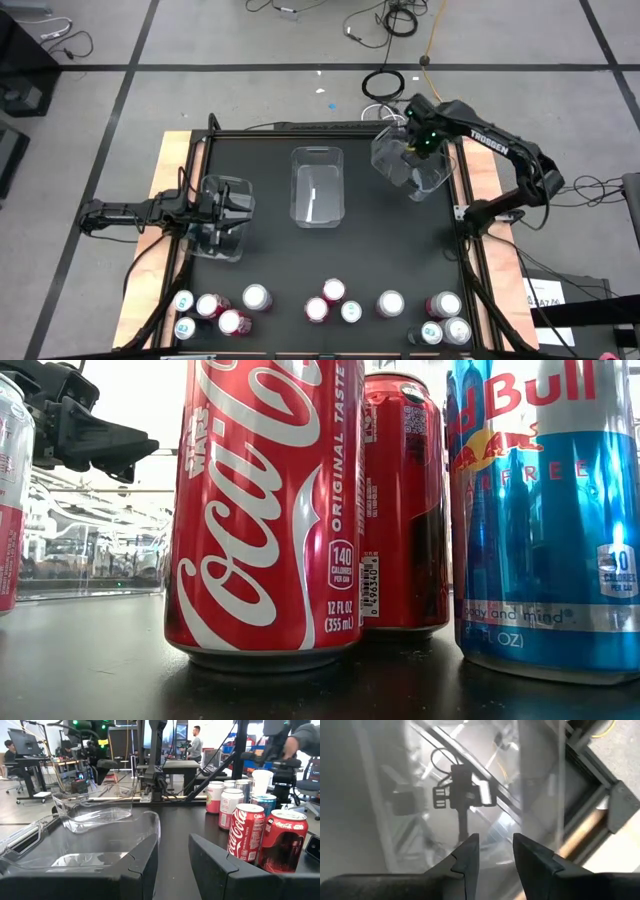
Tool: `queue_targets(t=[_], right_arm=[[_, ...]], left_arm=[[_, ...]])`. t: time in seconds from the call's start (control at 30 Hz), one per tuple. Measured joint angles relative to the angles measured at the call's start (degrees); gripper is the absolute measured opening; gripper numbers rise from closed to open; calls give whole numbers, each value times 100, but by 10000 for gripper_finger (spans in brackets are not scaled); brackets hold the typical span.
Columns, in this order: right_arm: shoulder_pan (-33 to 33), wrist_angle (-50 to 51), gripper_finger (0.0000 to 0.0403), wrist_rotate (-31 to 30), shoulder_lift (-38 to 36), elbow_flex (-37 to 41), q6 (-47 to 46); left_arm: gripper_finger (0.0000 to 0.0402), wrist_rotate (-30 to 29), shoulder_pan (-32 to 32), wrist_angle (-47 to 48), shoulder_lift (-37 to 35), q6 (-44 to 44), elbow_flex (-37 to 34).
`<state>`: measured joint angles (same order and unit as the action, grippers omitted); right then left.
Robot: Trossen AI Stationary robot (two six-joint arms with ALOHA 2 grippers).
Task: Sort soda cans
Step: Move the transparent bins to the top of the table
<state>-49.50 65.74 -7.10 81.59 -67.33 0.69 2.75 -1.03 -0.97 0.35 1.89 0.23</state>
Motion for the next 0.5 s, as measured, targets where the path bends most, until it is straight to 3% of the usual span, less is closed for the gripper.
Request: queue_targets(t=[0.5], right_arm=[[-1100,-509,112,143,435,22,1508]], left_arm=[[121,0,0,0,1,0,0]])
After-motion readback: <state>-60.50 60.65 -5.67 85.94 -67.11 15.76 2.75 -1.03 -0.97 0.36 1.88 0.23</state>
